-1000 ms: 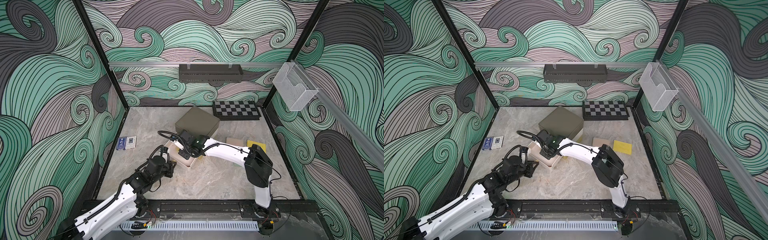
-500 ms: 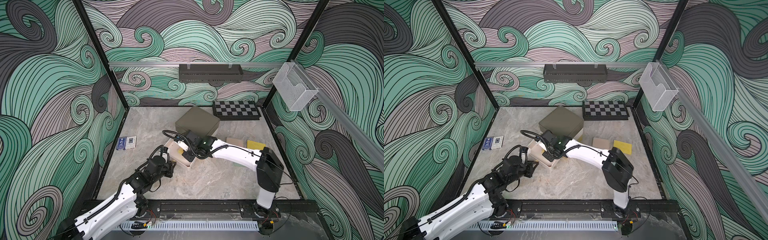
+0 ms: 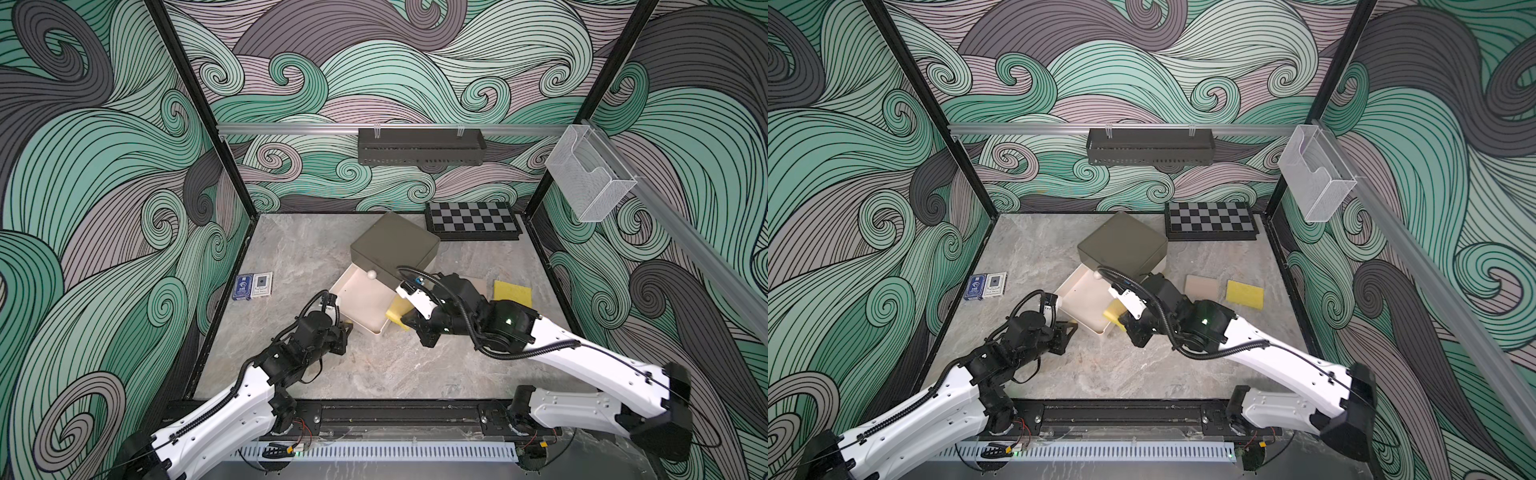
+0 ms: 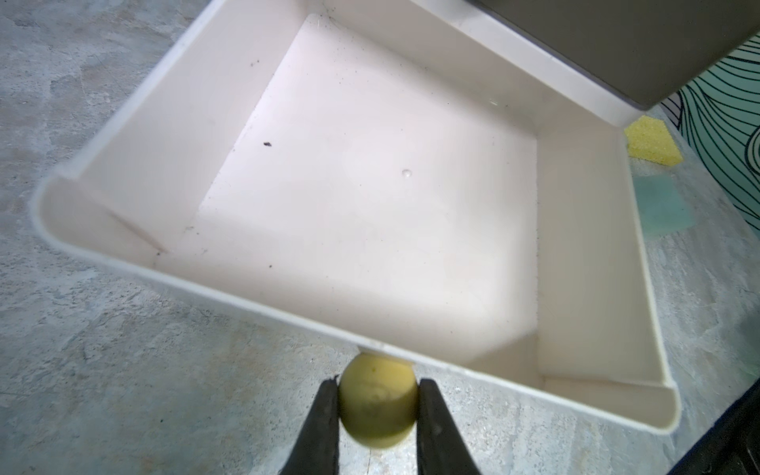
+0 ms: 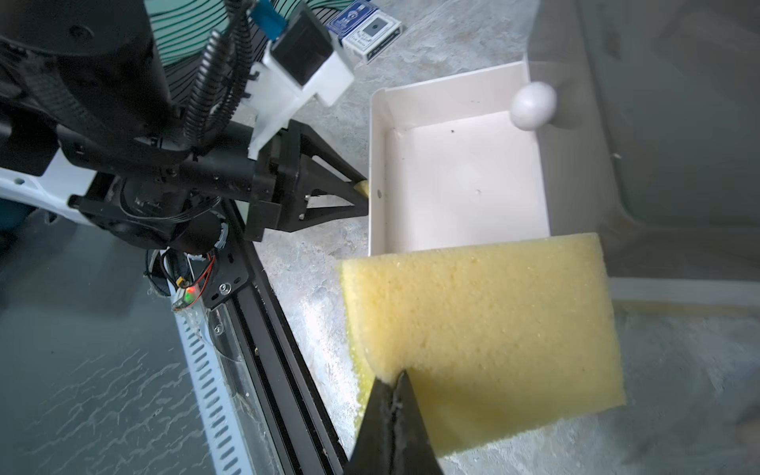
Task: Take the sponge out of the drawer
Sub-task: Pick up the sponge from the drawer, then place the sponge at the center of the board.
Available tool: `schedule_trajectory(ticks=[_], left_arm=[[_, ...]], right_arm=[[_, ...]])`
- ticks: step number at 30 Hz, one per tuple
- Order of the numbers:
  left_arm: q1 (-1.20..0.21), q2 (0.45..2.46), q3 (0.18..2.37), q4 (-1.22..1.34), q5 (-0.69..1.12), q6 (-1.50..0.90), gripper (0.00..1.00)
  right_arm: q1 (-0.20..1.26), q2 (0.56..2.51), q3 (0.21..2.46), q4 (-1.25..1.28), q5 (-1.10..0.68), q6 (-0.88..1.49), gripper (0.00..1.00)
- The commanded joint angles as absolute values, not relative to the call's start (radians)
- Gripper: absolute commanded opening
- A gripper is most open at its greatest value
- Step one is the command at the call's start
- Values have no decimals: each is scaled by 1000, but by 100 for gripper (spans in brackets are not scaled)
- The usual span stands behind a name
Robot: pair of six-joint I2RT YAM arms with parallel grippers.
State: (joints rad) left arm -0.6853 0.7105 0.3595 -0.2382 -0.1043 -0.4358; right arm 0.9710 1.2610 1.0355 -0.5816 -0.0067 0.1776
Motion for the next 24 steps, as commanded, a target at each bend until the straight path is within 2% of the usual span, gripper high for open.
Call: schedule_trajectory(ticks=[1,7,15,19,24], left_arm=[[-686,714,381,-190,-117,-427,13],[-686,719,389,-195,-101,-418,14],[-687,669,390,-234,-120,-418,14],[-687,639,372,-225,-132,-419,14],[-687,632,353,-194,-135,-419,14]], right_arm=[[889,1238,965,-603,46,292,0],[650,1392,857,-584,-65,374,0],[554,1719,951,-538,-152,357,0],[507,1767,934,-522,-161,373,0],[449,1697,849,-520,-111,425,0]])
